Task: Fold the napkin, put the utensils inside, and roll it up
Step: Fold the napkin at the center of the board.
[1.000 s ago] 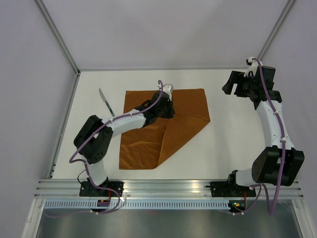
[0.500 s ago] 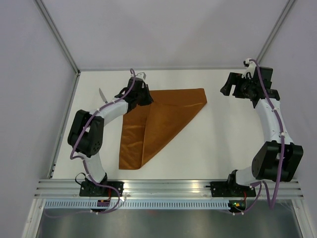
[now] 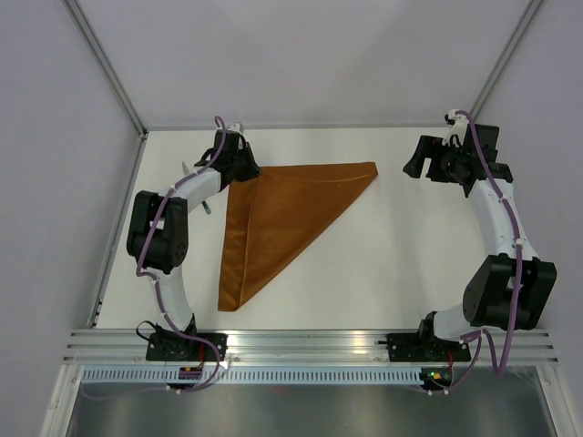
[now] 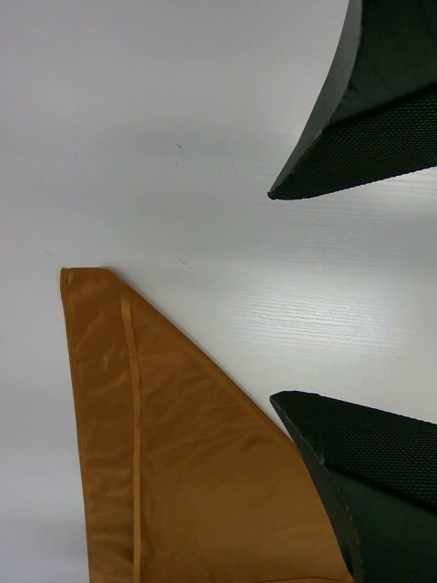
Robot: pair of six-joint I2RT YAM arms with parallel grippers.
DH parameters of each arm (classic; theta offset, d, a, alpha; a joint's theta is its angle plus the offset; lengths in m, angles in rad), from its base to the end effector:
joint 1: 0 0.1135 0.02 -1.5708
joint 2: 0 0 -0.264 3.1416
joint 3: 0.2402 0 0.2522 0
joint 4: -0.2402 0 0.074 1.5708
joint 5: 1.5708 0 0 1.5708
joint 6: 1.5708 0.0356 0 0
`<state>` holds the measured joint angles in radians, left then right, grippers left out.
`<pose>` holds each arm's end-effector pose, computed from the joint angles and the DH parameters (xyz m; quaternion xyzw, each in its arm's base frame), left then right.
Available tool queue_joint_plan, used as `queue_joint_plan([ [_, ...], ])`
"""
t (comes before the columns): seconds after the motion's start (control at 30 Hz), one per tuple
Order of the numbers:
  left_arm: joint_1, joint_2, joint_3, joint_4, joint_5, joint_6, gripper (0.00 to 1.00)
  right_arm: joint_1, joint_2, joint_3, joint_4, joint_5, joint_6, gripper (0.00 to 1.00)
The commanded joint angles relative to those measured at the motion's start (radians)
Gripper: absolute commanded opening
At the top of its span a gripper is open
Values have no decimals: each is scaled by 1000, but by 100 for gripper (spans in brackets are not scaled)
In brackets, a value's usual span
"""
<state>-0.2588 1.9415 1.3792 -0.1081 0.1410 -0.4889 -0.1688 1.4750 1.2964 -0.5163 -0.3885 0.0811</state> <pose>0.4245 -0.1176 0.2119 -0.0726 0.8957 -0.2176 0.3809 0.3262 -0.0419 0.3233 0.0295 0.8919 0.1564 0.4234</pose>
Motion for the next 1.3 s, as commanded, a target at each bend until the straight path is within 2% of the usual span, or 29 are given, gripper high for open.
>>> queue_joint_plan([
  [0.0,24,27,57,-19,34,-16,2,-6,8,1,-21,-7,9,90],
  [0.63,116,146,290,-128,51,26,2,-6,25,1,-21,0,8,90],
  [1.27,159,166,291,-142,45,23,2,-6,27,-2,-22,-3,5,90],
])
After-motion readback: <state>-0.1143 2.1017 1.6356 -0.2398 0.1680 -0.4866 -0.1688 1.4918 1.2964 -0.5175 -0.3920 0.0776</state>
